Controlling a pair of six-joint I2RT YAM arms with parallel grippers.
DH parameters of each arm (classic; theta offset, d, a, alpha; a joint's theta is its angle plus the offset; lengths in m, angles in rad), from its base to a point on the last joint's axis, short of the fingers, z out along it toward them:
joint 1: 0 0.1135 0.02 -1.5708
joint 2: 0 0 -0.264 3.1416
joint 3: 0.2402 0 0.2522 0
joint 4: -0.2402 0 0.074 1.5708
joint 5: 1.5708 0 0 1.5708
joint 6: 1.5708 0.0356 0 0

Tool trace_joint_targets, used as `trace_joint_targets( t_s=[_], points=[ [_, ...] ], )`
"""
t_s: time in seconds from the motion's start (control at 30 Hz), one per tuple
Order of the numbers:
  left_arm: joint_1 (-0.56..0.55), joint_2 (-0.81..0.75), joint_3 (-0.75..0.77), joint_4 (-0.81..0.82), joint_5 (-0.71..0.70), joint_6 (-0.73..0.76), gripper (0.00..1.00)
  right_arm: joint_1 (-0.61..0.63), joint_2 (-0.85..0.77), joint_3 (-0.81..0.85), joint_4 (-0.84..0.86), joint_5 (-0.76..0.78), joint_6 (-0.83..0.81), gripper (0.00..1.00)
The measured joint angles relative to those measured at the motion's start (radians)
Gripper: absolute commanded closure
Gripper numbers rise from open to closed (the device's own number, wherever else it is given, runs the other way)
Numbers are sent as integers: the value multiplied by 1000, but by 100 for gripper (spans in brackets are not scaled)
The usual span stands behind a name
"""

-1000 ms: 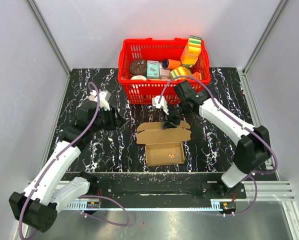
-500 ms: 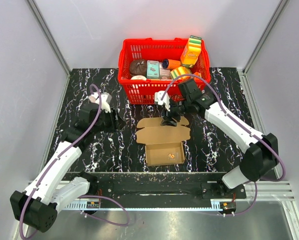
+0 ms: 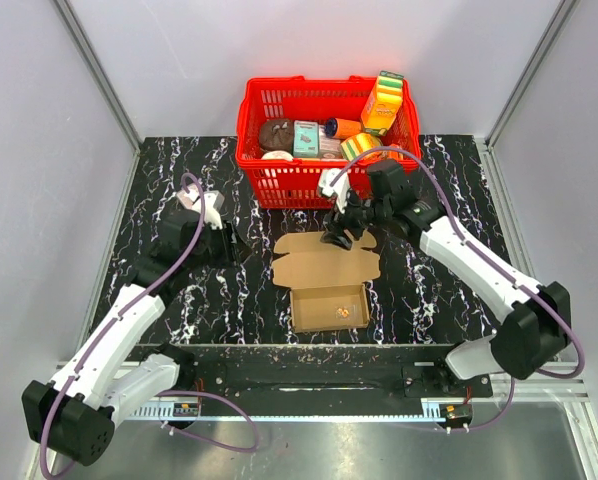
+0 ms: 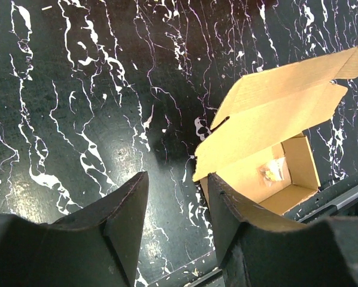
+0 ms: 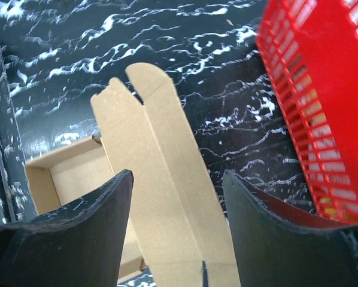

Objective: Fold the paper box

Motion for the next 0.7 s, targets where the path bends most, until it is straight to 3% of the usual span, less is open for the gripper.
trace_joint_targets(
  t_s=[0.17,0.33,0.4,0.57,0.7],
  points=[
    [0,0,-3,18,3,0,49,-7,-69,-48,92,185,258,29],
    [1,-10,-18,48,23,6,39,-36,-133,-48,52,349,454,22],
    [1,-27,-42,67,54,13,36,-54,-163,-60,31,375,499,17],
    [1,-39,-68,93,131,42,16,-127,-307,-174,-17,381,629,14],
    [1,-6,-68,97,154,65,12,-162,-366,-220,-68,392,698,11]
  ],
)
